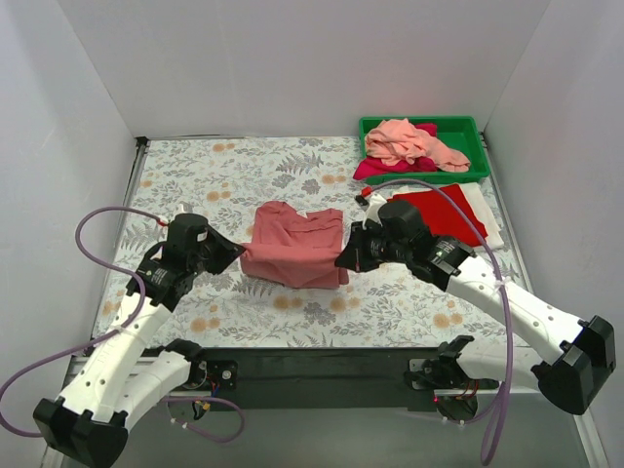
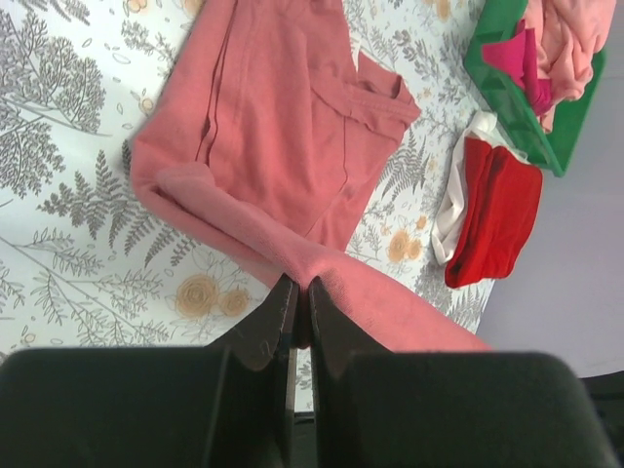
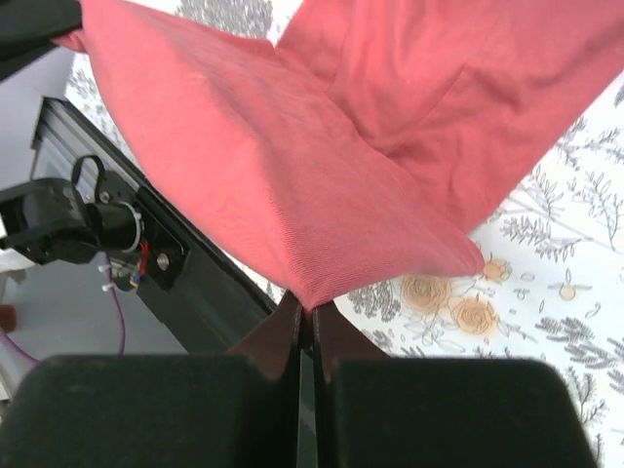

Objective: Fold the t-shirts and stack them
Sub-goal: Fold the tshirt, then neatly place the folded tshirt to the corner

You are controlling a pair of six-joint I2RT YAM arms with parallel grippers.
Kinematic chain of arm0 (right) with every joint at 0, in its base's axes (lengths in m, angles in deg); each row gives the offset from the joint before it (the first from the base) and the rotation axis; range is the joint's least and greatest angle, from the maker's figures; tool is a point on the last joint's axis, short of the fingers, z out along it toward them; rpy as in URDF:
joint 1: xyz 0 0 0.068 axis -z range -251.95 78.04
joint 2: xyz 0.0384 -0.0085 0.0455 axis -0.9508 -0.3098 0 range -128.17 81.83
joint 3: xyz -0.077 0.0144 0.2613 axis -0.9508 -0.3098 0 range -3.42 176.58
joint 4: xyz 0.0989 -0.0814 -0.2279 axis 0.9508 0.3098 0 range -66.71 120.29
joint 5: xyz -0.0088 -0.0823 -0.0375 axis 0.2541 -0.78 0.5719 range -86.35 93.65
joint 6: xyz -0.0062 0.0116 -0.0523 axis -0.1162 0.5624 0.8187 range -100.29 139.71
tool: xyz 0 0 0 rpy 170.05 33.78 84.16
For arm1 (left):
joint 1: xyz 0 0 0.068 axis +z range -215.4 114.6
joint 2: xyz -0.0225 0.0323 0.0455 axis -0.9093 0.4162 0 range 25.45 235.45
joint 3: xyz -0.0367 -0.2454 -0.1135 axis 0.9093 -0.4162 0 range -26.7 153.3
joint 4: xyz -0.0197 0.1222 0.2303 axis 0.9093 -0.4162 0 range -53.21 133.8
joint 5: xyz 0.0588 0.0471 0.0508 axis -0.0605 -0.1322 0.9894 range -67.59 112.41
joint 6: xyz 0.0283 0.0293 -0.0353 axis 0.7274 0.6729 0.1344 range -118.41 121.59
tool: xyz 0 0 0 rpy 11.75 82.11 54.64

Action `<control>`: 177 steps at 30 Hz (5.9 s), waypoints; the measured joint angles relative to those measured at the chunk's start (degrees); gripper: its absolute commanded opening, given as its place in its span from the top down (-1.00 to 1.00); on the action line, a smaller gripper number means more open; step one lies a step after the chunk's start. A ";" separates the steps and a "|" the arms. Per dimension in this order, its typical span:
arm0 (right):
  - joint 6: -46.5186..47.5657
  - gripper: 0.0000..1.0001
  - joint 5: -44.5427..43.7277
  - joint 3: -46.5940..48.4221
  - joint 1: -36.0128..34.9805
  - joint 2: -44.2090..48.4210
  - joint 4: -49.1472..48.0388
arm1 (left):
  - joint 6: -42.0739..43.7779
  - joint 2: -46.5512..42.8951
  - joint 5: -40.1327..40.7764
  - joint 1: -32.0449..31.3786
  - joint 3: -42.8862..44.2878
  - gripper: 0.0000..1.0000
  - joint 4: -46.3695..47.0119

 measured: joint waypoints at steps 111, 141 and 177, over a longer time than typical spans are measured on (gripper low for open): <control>18.32 0.97 -35.54 2.03 6.47 -20.61 6.51 | 2.34 -2.97 -0.31 9.94 -8.81 -0.97 6.62; 59.65 0.97 -47.43 17.70 22.29 -19.19 6.95 | 4.02 -1.60 5.07 9.94 -7.10 -0.96 4.11; 48.57 0.97 -34.97 36.41 23.37 -16.81 19.43 | 4.98 0.48 5.18 9.94 -7.10 -0.96 4.04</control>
